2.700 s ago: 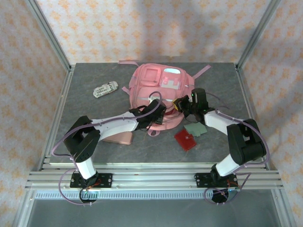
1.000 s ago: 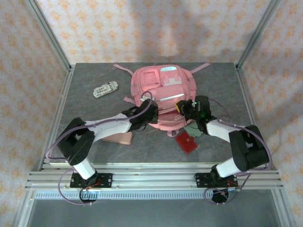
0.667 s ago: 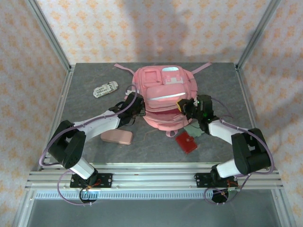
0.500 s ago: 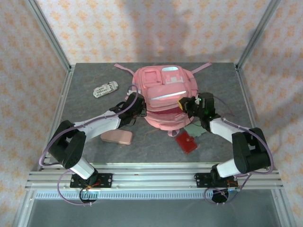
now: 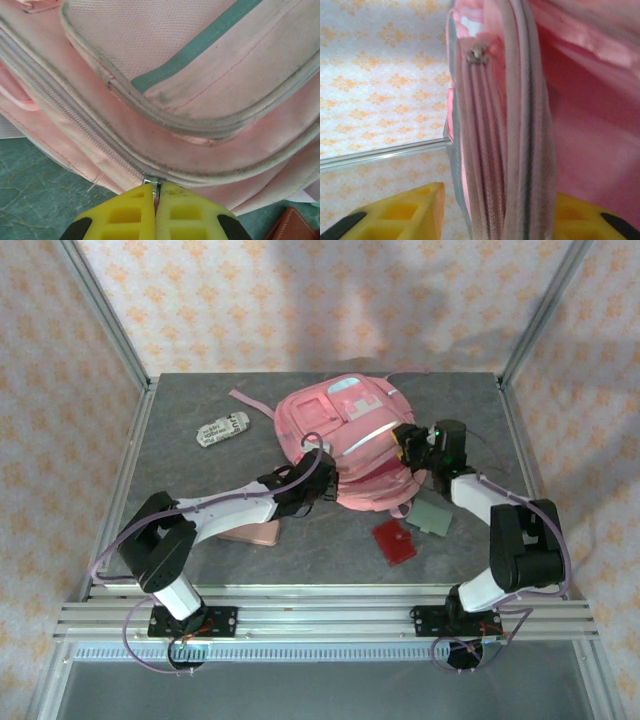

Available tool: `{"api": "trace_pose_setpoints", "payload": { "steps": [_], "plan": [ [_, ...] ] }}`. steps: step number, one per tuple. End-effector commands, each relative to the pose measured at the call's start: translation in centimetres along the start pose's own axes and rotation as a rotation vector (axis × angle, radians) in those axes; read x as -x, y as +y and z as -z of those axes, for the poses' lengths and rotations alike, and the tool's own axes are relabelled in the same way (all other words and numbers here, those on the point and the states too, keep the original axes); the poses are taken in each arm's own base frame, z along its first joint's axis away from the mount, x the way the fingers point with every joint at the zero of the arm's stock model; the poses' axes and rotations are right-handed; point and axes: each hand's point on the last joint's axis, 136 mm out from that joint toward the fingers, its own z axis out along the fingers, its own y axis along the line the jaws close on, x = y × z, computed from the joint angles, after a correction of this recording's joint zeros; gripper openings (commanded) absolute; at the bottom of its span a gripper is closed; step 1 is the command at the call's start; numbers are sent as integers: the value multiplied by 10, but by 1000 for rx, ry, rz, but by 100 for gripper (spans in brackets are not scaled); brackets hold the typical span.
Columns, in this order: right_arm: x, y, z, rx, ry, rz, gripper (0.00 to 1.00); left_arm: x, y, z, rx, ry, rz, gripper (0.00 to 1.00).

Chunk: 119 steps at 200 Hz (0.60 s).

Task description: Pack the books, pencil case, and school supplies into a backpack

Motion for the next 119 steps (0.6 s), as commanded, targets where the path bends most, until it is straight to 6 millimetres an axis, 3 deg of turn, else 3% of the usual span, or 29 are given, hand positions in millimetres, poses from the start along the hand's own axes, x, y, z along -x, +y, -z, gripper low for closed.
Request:
{"api": "trace_pose_setpoints", "payload": {
  "steps": [1,25,38,49,74,119],
  "plan": [
    [-36,5,-1,50,6,31,43,0,-8,-7,-23,17,25,0],
    [-56,-10,-7,3,25,47,38,-3,-7,-8,-20,24,20,0],
    [-60,-13,-11,-6,30,52,14,-5,-4,-8,-10,23,19,0],
    [-60,-16,-14,-12,34,49,0,-5,0,-7,11,18,17,0],
    [-60,-8,-14,9,38,57,0,3,24,-4,100,-8,22,0],
    [-55,2,1,18,-8,86,0,27,113,0,282,-63,137,0]
  ]
}}
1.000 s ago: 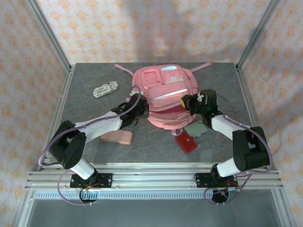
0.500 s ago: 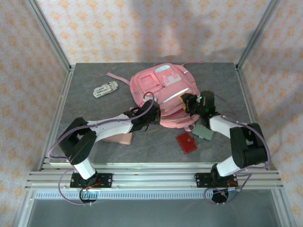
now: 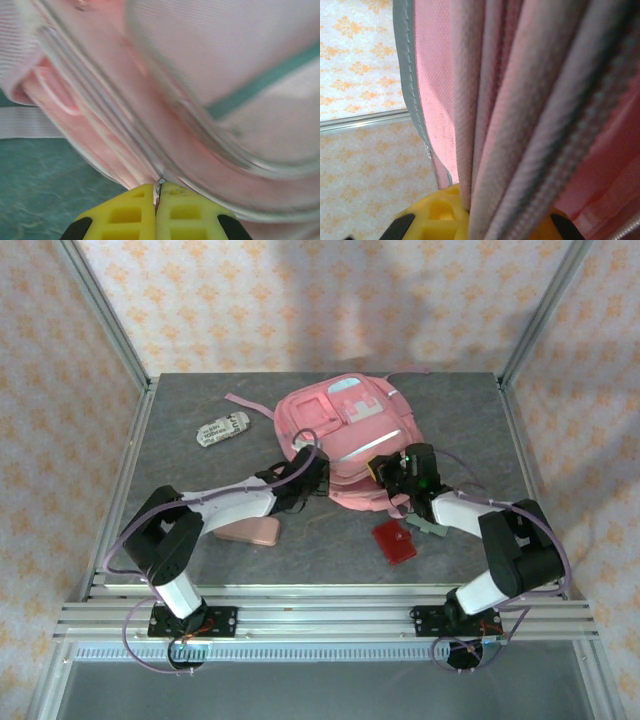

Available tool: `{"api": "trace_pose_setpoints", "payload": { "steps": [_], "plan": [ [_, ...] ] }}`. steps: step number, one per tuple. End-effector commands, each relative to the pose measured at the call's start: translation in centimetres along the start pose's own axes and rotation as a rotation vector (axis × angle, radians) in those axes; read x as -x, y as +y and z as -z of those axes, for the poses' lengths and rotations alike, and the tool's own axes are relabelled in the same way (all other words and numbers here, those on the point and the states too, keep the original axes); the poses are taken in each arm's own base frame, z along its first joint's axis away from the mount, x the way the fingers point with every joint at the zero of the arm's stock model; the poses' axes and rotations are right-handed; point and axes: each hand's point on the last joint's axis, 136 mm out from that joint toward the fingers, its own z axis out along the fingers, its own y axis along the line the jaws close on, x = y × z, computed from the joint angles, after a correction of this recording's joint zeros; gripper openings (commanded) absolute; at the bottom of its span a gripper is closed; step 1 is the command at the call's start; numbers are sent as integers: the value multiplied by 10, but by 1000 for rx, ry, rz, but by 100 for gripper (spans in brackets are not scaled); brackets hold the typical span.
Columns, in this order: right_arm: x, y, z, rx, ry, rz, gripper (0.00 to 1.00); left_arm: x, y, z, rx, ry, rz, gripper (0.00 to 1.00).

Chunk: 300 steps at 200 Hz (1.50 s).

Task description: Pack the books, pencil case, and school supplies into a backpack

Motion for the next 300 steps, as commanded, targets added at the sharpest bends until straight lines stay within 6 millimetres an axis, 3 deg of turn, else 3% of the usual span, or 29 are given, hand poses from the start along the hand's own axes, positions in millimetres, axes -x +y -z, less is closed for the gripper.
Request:
{"api": "trace_pose_setpoints", "payload": {
  "steps": [1,29,48,89,108,120,135,175,241,258,286,288,292,300],
  "plan": [
    [16,31,15,81,-96,58,0,23,69,6,184,-58,79,0],
    [16,32,20,90,-106,56,0,52,116,1,299,-120,157,0],
    [16,33,20,89,-105,56,0,69,135,-4,333,-134,202,0],
    [22,46,12,75,-94,85,0,85,133,-11,334,-135,190,0],
    [32,54,5,56,-86,106,0,84,131,-6,321,-135,190,13],
    [36,61,4,49,-82,130,0,86,129,4,304,-154,194,27],
    [37,67,2,27,-75,171,0,87,127,19,282,-172,191,34],
    [35,58,9,-84,-28,278,34,74,122,51,222,-143,174,46],
    [23,24,42,-207,8,387,43,33,126,79,162,-113,254,54],
    [17,21,52,-225,15,430,52,23,133,84,182,-102,269,57],
    [7,22,73,-265,-13,539,74,1,154,94,269,-71,289,70],
    [6,23,75,-266,-14,547,78,0,155,95,277,-70,291,71],
    [3,24,77,-264,-15,561,98,-2,159,98,294,-70,296,74],
    [-1,25,81,-259,-10,579,100,-9,167,102,327,-66,306,80]
  ]
}}
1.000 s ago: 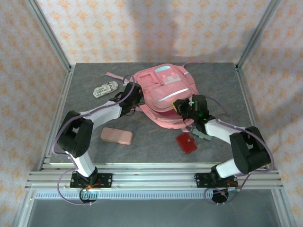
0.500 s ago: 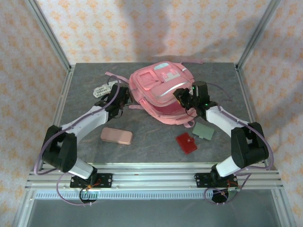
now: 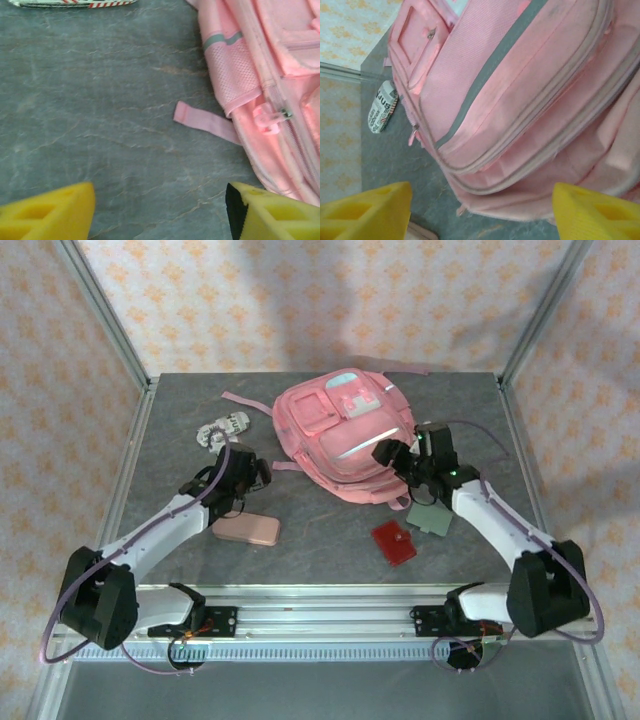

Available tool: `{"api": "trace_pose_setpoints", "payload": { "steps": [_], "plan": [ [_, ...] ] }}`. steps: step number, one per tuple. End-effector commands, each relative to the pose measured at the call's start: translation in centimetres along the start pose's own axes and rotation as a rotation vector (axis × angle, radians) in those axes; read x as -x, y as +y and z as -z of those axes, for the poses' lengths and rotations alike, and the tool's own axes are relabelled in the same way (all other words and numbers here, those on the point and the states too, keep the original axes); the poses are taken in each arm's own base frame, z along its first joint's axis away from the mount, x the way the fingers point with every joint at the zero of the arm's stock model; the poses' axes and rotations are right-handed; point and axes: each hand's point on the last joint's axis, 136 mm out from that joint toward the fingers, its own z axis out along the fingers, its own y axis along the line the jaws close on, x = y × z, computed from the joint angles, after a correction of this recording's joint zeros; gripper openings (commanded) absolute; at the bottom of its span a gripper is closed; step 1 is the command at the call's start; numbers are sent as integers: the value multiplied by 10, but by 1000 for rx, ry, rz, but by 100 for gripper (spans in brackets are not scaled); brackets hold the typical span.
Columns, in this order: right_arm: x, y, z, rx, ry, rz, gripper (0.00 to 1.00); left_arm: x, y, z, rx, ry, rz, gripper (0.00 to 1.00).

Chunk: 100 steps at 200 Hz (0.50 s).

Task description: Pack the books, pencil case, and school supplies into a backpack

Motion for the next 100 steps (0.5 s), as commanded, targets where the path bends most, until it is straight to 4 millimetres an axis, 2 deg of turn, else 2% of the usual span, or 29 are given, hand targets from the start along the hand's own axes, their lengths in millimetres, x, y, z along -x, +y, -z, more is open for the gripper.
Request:
{"api": "trace_pose_setpoints", "payload": {
  "steps": [1,15,22,53,89,100],
  "plan": [
    [-11,-6,16,-56,-11,110,100,-16,34,10,124,19,19,80],
    [-17,4,24,-9,-11,142,100,-22,48,12,157,13,39,85],
    [-20,8,25,12,-9,157,100,-26,57,14,184,8,62,92],
    [-39,28,19,122,37,190,100,-41,87,15,237,12,192,99],
    [-60,46,6,159,72,244,100,-82,99,11,222,99,337,99],
    [-71,50,-5,166,108,266,100,-91,99,7,189,109,364,99]
  ]
}}
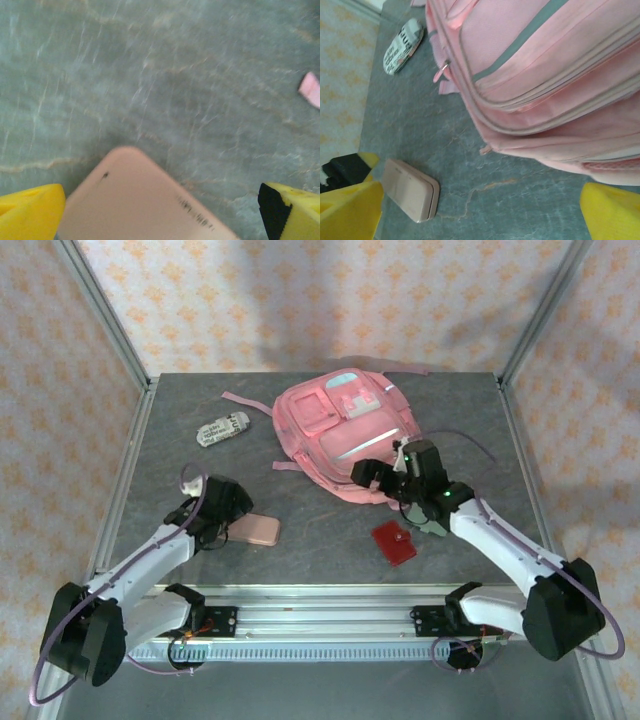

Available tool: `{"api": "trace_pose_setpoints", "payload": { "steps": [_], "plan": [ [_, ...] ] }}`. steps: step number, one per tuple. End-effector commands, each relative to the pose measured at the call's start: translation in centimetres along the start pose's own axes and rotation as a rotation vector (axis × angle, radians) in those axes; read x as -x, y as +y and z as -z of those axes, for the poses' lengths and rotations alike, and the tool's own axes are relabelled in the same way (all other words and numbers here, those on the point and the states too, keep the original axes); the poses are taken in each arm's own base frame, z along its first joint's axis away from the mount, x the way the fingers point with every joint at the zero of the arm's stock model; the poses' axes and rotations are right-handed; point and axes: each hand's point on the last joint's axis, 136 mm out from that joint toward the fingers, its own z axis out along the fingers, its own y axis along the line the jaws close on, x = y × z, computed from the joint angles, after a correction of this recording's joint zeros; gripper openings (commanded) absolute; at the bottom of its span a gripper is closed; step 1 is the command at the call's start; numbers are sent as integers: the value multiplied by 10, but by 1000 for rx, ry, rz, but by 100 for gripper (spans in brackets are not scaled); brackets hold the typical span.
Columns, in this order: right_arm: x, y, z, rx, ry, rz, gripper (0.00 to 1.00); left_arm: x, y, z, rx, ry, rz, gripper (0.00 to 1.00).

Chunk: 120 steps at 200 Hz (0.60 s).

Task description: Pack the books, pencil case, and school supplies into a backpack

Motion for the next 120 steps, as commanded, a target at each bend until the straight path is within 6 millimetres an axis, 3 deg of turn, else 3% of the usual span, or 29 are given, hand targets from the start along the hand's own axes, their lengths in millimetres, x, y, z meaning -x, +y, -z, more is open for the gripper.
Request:
{"api": "trace_pose_setpoints", "payload": {
  "steps": [1,33,95,120],
  "plan": [
    [-5,20,-15,57,8,71,100,-23,13,-7,-12,61,122,99],
    [-24,43,-42,86,82,153,100,-26,0,-16,-93,60,144,97],
    [-63,67,-93,112,198,270,99,-16,-76,-25,-248,97,51,89],
    [-79,70,-110,70,218,327,99,-17,-83,-22,-270,96,57,89]
  ]
}}
